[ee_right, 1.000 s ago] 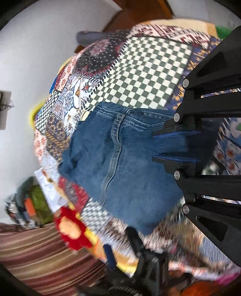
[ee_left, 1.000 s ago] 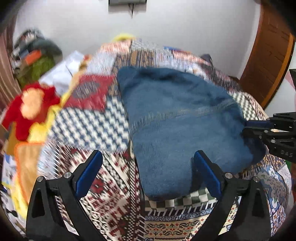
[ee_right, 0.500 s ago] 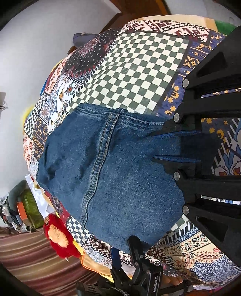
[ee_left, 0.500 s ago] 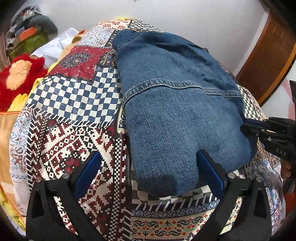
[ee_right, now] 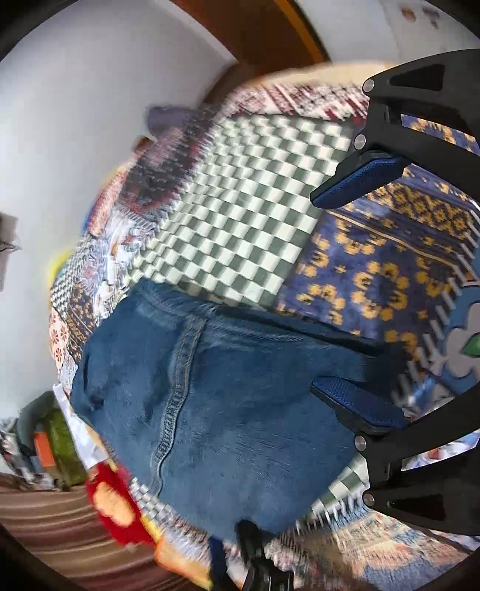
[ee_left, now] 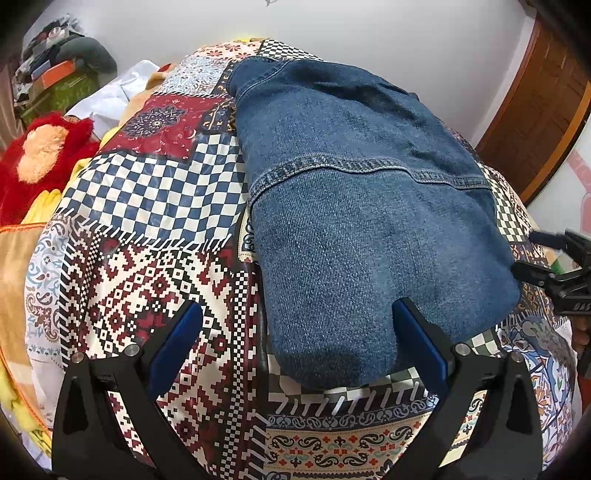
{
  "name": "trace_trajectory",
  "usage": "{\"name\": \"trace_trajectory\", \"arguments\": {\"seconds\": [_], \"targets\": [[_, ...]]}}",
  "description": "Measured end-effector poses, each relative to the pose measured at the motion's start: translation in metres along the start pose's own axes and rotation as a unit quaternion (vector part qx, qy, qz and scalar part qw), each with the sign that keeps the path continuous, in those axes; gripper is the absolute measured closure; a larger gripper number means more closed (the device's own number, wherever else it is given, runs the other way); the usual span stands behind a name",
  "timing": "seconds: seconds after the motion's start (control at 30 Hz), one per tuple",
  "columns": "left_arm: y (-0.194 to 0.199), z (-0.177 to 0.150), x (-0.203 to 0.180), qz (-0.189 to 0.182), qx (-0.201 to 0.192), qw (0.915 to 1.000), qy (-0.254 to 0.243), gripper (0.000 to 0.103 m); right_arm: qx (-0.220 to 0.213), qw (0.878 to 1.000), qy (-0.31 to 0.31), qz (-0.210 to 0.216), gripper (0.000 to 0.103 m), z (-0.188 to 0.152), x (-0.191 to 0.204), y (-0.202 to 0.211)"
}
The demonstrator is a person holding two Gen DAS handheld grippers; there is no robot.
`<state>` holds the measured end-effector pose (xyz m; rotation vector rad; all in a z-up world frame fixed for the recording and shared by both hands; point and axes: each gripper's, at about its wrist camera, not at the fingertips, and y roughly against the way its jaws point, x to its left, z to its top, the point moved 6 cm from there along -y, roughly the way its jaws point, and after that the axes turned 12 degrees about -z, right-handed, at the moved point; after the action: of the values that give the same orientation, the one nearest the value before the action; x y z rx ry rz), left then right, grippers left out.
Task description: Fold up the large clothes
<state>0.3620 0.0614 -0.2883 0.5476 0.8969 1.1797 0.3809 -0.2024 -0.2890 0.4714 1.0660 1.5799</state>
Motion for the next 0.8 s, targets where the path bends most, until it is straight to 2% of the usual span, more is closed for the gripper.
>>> {"name": "trace_trajectory", "arguments": {"seconds": [0.03, 0.07, 0.13, 0.2, 0.3, 0.47, 0.53, 0.63, 0.7, 0.8], "targets": [[0.002, 0.000, 0.000, 0.000, 0.001, 1.0000, 0.002, 0.000, 0.013, 1.000, -0.019, 0.010, 0.013, -0.003, -0.008, -0.001], [0.005, 0.001, 0.000, 0.001, 0.002, 1.0000, 0.004, 0.000, 0.019, 0.999, -0.033, -0.003, 0.013, -0.004, -0.017, -0.001], [0.015, 0.003, -0.002, 0.002, -0.002, 1.0000, -0.001, 0.000, 0.017, 0.999, -0.037, -0.029, 0.013, -0.005, -0.030, 0.003], [0.026, 0.006, -0.002, 0.017, -0.007, 0.9997, -0.014, 0.000, 0.008, 0.999, -0.045, -0.028, 0.013, -0.003, -0.038, 0.010], [0.046, 0.018, 0.003, 0.051, -0.025, 0.9977, -0.036, 0.000, -0.005, 0.998, -0.062, 0.003, 0.013, 0.007, -0.044, 0.022], [0.063, 0.049, 0.016, 0.054, -0.052, 0.9967, -0.033, 0.000, -0.021, 0.992, -0.100, 0.077, 0.012, 0.036, -0.035, 0.035], [0.064, 0.062, 0.021, 0.045, -0.061, 0.9967, -0.030, 0.000, -0.018, 0.987, -0.117, 0.108, 0.012, 0.048, -0.029, 0.034], [0.053, 0.080, 0.028, 0.008, -0.052, 0.9986, -0.005, 0.000, -0.003, 0.980, -0.134, 0.147, 0.012, 0.062, -0.020, 0.026], [0.040, 0.087, 0.034, -0.021, -0.038, 0.9989, 0.019, 0.000, 0.013, 0.976, -0.137, 0.169, 0.012, 0.070, -0.014, 0.014], [0.015, 0.094, 0.045, -0.060, -0.008, 0.9962, 0.062, 0.000, 0.036, 0.974, -0.134, 0.181, 0.012, 0.077, -0.006, -0.005]]}}
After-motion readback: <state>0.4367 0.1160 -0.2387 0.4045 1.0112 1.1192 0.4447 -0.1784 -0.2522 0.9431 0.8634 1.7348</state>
